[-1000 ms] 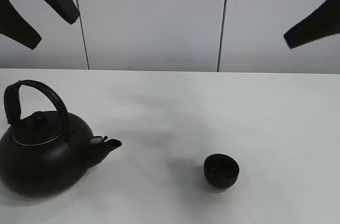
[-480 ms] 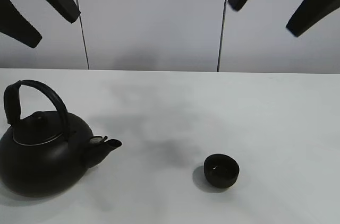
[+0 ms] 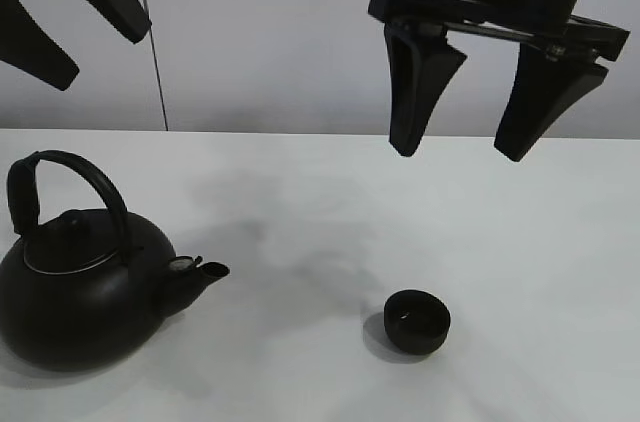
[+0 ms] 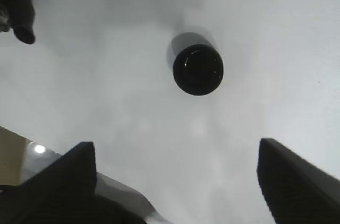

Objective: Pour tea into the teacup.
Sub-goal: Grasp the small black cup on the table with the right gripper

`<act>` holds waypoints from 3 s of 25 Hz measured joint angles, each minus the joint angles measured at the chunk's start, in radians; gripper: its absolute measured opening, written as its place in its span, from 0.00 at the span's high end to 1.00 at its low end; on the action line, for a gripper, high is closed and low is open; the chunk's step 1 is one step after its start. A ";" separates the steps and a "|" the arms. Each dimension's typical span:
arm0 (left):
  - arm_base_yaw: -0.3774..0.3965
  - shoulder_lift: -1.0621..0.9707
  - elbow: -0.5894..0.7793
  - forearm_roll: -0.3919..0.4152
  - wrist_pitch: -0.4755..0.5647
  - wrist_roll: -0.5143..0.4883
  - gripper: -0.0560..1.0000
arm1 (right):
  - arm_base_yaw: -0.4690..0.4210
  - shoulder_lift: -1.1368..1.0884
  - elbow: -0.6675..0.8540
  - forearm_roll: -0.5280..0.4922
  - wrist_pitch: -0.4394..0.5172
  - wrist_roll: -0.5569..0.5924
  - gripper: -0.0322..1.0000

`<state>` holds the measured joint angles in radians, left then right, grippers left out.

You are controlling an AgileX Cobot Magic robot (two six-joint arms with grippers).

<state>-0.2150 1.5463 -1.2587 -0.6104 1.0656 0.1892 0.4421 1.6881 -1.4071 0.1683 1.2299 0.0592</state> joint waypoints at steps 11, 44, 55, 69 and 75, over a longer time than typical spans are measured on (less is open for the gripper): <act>0.000 0.000 0.000 0.000 0.000 0.000 0.47 | 0.088 0.079 0.015 -0.098 -0.051 0.004 0.42; 0.000 0.000 0.000 -0.001 0.000 0.000 0.47 | 0.094 0.147 0.387 -0.073 -0.542 0.206 0.42; 0.000 0.000 0.000 -0.001 0.000 0.000 0.47 | 0.094 0.154 0.387 -0.073 -0.553 0.266 0.42; 0.000 0.000 0.000 -0.001 0.000 0.000 0.47 | 0.094 0.154 0.306 -0.155 -0.421 0.360 0.42; 0.000 0.000 0.000 -0.001 0.000 0.000 0.47 | 0.094 0.154 0.306 -0.146 -0.418 0.363 0.42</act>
<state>-0.2150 1.5463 -1.2587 -0.6114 1.0656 0.1892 0.5364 1.8419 -1.1006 0.0218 0.8121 0.4223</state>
